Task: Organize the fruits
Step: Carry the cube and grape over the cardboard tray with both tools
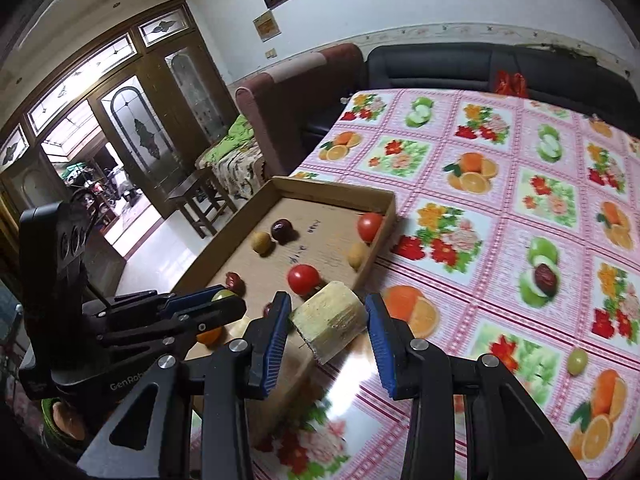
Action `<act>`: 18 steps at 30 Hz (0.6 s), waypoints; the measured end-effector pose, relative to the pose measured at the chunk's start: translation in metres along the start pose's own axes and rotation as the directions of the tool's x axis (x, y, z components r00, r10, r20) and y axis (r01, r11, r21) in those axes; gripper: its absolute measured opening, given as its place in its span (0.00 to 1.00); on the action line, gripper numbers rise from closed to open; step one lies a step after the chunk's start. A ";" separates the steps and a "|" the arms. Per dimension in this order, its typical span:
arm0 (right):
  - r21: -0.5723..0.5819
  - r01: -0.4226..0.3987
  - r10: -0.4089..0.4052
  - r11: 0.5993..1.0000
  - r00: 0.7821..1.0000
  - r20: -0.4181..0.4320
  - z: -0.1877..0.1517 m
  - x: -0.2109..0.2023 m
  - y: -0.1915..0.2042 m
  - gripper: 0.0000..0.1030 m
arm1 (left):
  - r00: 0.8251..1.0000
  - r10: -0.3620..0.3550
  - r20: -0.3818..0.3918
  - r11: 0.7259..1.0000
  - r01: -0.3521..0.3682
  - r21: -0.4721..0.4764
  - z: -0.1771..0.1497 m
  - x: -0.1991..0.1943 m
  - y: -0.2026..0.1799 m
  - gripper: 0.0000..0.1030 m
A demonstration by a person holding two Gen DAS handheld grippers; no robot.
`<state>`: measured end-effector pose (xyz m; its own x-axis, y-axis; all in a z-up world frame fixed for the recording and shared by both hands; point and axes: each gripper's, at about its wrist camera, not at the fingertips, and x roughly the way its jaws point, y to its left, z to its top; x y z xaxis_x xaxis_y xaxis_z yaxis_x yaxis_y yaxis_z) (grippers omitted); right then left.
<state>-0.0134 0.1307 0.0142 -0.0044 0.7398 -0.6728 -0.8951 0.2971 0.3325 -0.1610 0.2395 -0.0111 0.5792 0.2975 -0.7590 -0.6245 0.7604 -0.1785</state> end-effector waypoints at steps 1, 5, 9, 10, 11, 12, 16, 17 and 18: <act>0.000 -0.006 0.006 1.000 1.000 -0.005 0.002 0.005 0.002 0.38 | 1.000 0.009 -0.001 1.000 -0.009 -0.008 0.000 -0.001 0.007 0.18; -0.008 -0.022 0.022 1.000 0.999 -0.024 0.008 0.024 0.009 0.38 | 0.999 0.038 -0.004 0.999 -0.039 -0.036 -0.002 -0.004 0.028 0.18; -0.019 -0.033 0.032 0.999 0.998 -0.045 0.012 0.043 0.018 0.38 | 0.999 0.052 -0.010 0.997 -0.053 -0.064 -0.004 -0.003 0.046 0.18; -0.022 -0.033 0.032 0.999 0.998 -0.049 0.013 0.047 0.020 0.38 | 0.999 0.051 -0.012 0.996 -0.052 -0.070 -0.004 -0.002 0.049 0.18; -0.025 -0.033 0.032 0.999 0.998 -0.053 0.015 0.051 0.021 0.38 | 0.999 0.049 -0.013 0.996 -0.050 -0.075 -0.005 -0.003 0.051 0.18; -0.027 -0.033 0.031 0.999 0.998 -0.056 0.017 0.054 0.023 0.38 | 0.999 0.046 -0.013 0.996 -0.047 -0.080 -0.004 -0.002 0.053 0.18; -0.026 -0.027 0.025 0.999 0.997 -0.067 0.030 0.073 0.021 0.38 | 0.999 0.045 -0.010 0.996 -0.046 -0.073 0.004 0.005 0.052 0.18; -0.027 -0.026 0.024 0.999 0.997 -0.070 0.034 0.077 0.020 0.38 | 0.999 0.044 -0.008 0.996 -0.045 -0.071 0.007 0.007 0.051 0.18; -0.027 -0.023 0.021 0.999 0.997 -0.072 0.038 0.081 0.020 0.38 | 0.999 0.043 -0.005 0.997 -0.043 -0.070 0.011 0.010 0.050 0.18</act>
<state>-0.0142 0.2198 -0.0085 -0.0553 0.7004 -0.7116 -0.9065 0.2636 0.3299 -0.1803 0.2870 -0.0208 0.5493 0.3266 -0.7692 -0.6838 0.7047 -0.1891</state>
